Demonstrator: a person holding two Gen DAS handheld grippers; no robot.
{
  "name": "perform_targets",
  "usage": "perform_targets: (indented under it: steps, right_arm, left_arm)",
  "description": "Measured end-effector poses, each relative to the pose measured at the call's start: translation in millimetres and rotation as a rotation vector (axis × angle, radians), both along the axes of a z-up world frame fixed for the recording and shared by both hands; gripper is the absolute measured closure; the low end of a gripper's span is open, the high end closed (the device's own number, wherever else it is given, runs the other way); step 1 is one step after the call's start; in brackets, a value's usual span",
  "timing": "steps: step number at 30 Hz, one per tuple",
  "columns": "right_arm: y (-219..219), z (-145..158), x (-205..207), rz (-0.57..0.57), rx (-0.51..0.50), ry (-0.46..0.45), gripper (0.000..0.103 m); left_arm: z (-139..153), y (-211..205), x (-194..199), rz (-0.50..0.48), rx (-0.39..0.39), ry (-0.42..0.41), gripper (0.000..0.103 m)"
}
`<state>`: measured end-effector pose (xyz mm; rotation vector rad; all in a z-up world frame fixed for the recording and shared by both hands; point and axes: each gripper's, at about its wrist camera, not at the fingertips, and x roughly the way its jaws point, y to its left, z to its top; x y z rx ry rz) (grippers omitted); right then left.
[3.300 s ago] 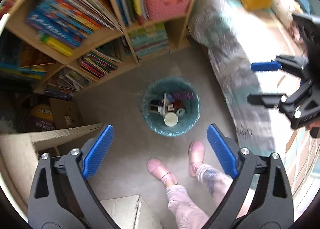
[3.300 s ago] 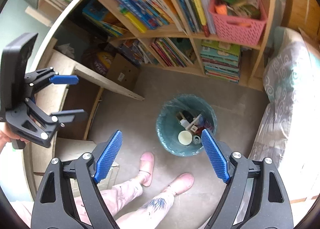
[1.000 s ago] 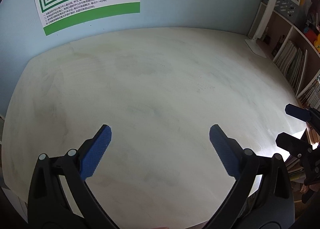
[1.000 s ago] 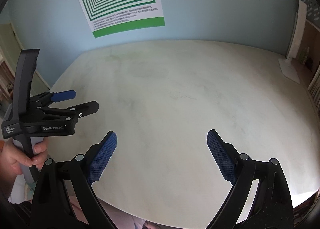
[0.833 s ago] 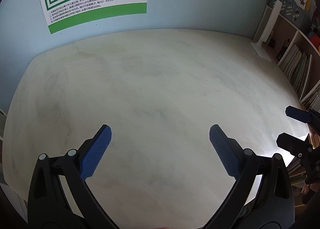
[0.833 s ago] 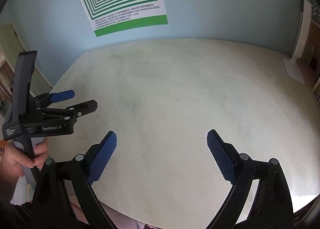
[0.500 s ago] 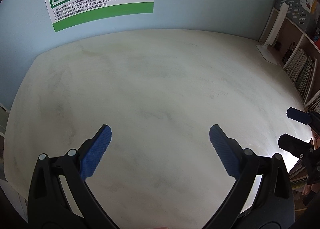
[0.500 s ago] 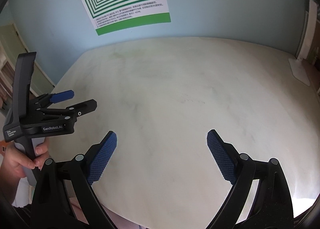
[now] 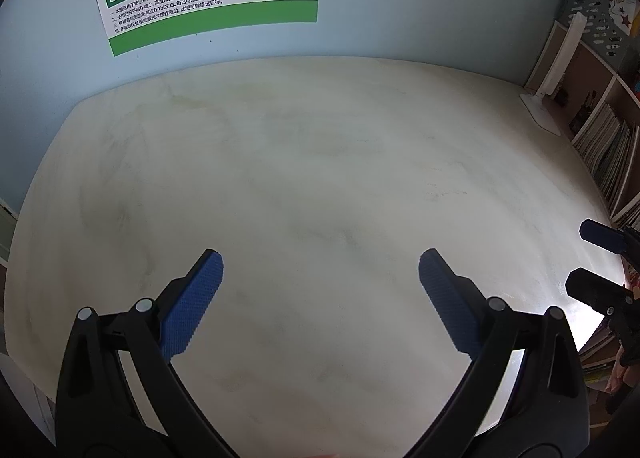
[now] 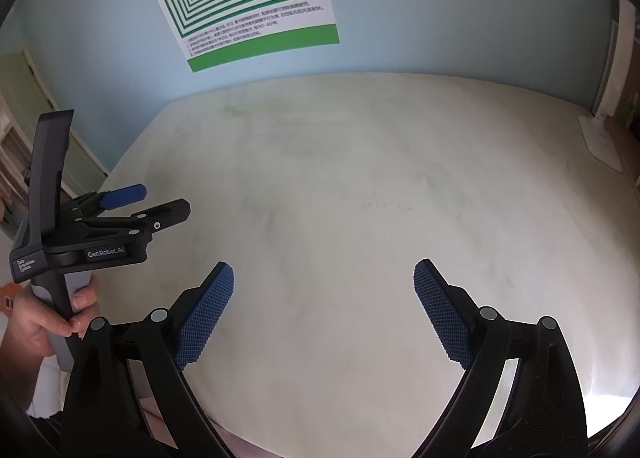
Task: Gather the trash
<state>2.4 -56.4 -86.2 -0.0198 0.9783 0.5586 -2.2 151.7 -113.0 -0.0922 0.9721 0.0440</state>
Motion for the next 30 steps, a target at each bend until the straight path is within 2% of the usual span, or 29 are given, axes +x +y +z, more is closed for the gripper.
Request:
perform_targets:
  steps: [30]
  right_arm:
    - [4,-9,9,-0.037,0.024,0.046,0.012]
  left_arm:
    - [-14,11,10,0.005,0.023,0.035,0.007]
